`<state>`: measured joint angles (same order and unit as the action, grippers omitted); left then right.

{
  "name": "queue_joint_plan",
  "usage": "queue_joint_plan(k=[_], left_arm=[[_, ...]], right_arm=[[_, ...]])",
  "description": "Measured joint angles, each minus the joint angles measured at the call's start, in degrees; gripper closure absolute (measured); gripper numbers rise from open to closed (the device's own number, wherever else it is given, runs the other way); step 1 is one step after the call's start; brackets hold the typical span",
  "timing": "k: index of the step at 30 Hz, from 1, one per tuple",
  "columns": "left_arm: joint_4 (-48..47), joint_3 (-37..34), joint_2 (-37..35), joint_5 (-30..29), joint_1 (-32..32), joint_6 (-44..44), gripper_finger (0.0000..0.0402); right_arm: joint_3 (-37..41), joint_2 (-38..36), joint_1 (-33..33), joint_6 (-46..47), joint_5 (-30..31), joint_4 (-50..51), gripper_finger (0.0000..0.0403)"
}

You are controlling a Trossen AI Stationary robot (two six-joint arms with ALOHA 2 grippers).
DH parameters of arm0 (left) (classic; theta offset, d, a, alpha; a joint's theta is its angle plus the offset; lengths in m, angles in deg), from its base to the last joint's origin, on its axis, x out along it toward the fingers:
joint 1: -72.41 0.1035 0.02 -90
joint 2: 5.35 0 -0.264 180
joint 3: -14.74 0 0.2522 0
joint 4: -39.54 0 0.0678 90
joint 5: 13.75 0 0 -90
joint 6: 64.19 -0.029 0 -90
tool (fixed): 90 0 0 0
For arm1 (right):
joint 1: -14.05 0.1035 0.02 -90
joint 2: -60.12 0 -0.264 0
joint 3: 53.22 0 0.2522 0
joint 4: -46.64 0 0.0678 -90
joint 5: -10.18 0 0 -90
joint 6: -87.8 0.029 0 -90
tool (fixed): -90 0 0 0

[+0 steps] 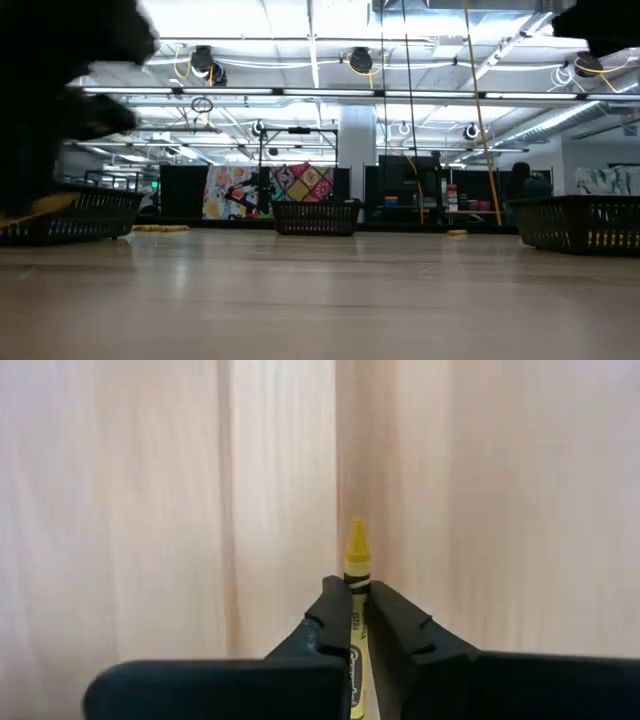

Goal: Sort crayons
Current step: Put the yellow crayon into the bottom right black bin

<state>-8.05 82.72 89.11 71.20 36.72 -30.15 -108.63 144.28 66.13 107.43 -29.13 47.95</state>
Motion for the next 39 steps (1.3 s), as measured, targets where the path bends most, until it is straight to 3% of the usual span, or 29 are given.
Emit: queue_joint_plan(k=[2,7,11,14,18,21,28,33,39], left_arm=[[9.7,0.3,0.3,-5.2,0.0,-3.7,0.0389],[46.7,0.7,1.4,-16.1,1.0,-21.3,0.0389],[74.8,0.6,4.4,-15.4,2.3,-37.0,0.0389],[88.4,0.6,6.7,-12.6,2.8,-44.8,0.0389],[94.0,0.6,8.3,-10.5,3.1,-48.1,0.0389],[96.3,0.6,9.6,-10.5,3.1,-48.3,0.0389],[98.5,3.5,13.4,-11.9,3.0,-50.1,0.0389],[97.3,6.1,14.8,-12.1,3.0,-51.3,0.0389],[97.2,6.3,14.9,-12.1,3.0,-51.3,0.0388]], right_arm=[[0.0,0.8,0.8,-0.1,0.0,1.4,0.0287],[0.0,5.7,0.7,2.4,0.0,-1.3,0.0287],[0.0,10.8,-1.4,-0.8,0.1,-13.4,0.0285],[-0.1,13.8,-3.1,-9.6,0.1,-28.7,0.0273],[-0.5,15.1,-4.4,-19.5,0.4,-44.9,0.0248],[-2.7,14.1,-5.0,-23.6,0.1,-46.9,0.0236],[-10.9,14.2,-5.5,-27.5,-7.3,-35.3,0.0236],[-14.9,14.2,-6.4,-23.0,-5.2,-25.4,0.0246],[-15.3,14.2,-6.5,-21.8,-4.2,-24.1,0.0272]])
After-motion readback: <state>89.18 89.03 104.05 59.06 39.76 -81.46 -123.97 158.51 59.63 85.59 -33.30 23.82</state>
